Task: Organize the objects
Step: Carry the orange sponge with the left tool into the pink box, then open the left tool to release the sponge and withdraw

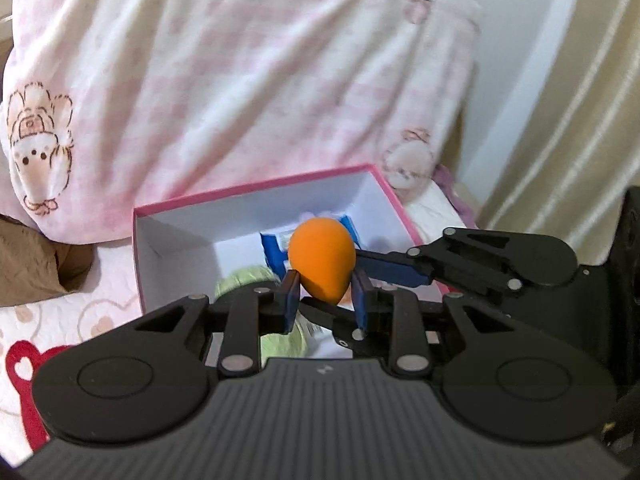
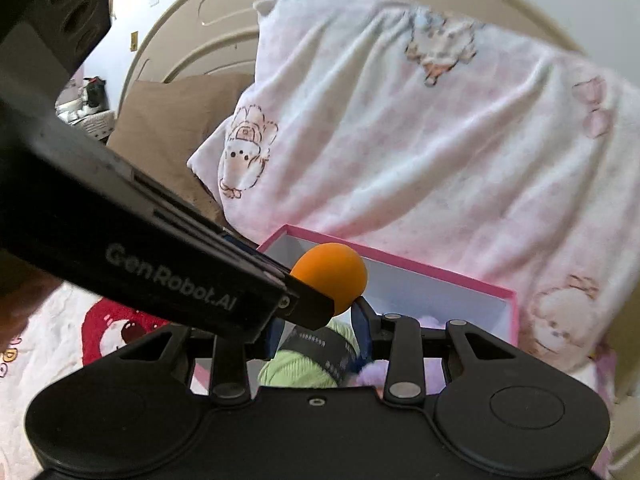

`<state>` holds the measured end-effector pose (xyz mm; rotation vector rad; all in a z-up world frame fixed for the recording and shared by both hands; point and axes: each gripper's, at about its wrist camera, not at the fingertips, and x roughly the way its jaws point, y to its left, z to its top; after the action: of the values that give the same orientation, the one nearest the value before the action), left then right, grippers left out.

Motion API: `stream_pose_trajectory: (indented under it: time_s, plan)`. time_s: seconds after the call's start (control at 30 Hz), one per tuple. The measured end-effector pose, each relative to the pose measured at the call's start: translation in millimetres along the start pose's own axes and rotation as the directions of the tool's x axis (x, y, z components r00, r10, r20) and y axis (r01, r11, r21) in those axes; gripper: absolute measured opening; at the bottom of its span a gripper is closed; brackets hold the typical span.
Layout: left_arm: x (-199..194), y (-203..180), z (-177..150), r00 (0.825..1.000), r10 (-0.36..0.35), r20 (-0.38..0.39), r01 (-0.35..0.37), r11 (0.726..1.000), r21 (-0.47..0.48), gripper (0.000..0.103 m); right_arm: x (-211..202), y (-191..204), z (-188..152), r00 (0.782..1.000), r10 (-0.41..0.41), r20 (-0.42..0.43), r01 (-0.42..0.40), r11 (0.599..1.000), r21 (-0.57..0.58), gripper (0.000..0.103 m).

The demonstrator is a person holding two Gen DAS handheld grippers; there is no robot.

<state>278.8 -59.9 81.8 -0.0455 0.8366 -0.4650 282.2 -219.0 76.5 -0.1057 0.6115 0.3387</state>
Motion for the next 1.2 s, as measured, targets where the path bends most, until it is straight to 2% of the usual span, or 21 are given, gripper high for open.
stream_pose_trajectory:
  time_s: [0.07, 0.2, 0.4, 0.53, 0.67, 0.77, 0.9, 1.03, 1.1, 1.2]
  plan:
    - [12.1, 6.2, 5.7, 1.0, 0.002, 0.005, -0.002, 1.0, -0.011, 0.026, 5.7, -4.6, 2.4, 1.0, 0.011, -0.008, -0.011, 1.0, 0.006, 0.041]
    - [44.6, 23.1, 13.5, 0.999, -0.03, -0.045, 0.027, 0.996, -0.08, 0.026, 32.2, -20.7, 4.7, 0.998, 0.026, -0.065, -0.024, 0.999, 0.027, 0.041]
    - [92.3, 35.0, 9.3, 0.994, -0.038, -0.103, 0.026, 0.992, -0.12, 0.026, 72.0, -38.3, -4.0, 0.983, 0.031, -0.183, -0.008, 0.992, 0.126, 0.041]
    - [111.3, 43.7, 6.1, 0.989, -0.062, -0.13, 0.039, 0.984, -0.174, 0.026, 90.8, -40.4, -9.2, 0.971, 0.026, -0.239, 0.004, 0.992, 0.124, 0.041]
    - [121.4, 50.2, 1.2, 0.988, -0.076, -0.137, 0.044, 0.975, -0.219, 0.026, 101.6, -50.9, -14.4, 0.958, 0.061, -0.281, -0.003, 0.979, 0.202, 0.041]
    - [126.9, 52.4, 0.7, 0.986, -0.073, -0.152, 0.037, 0.973, -0.23, 0.026, 108.0, -50.1, -16.3, 0.952, 0.058, -0.3, 0.006, 0.978, 0.208, 0.041]
    - [132.3, 47.3, -0.3, 0.984, -0.059, -0.166, 0.023, 0.978, -0.209, 0.027, 112.2, -58.1, -20.8, 0.939, 0.108, -0.327, -0.034, 0.974, 0.224, 0.042]
    - [127.5, 38.3, 1.1, 0.988, -0.015, -0.156, -0.011, 0.986, -0.166, 0.029, 103.0, -66.0, -25.5, 0.948, 0.099, -0.304, -0.024, 0.97, 0.241, 0.045]
    - [122.2, 30.8, 3.2, 0.989, -0.023, -0.148, 0.002, 0.991, -0.137, 0.031, 98.6, -63.8, -25.1, 0.946, 0.104, -0.307, -0.039, 0.977, 0.21, 0.045]
    - [106.3, 22.3, 3.4, 0.992, 0.006, -0.124, -0.019, 0.994, -0.104, 0.038, 83.6, -57.6, -21.7, 0.953, 0.085, -0.292, -0.04, 0.987, 0.158, 0.045]
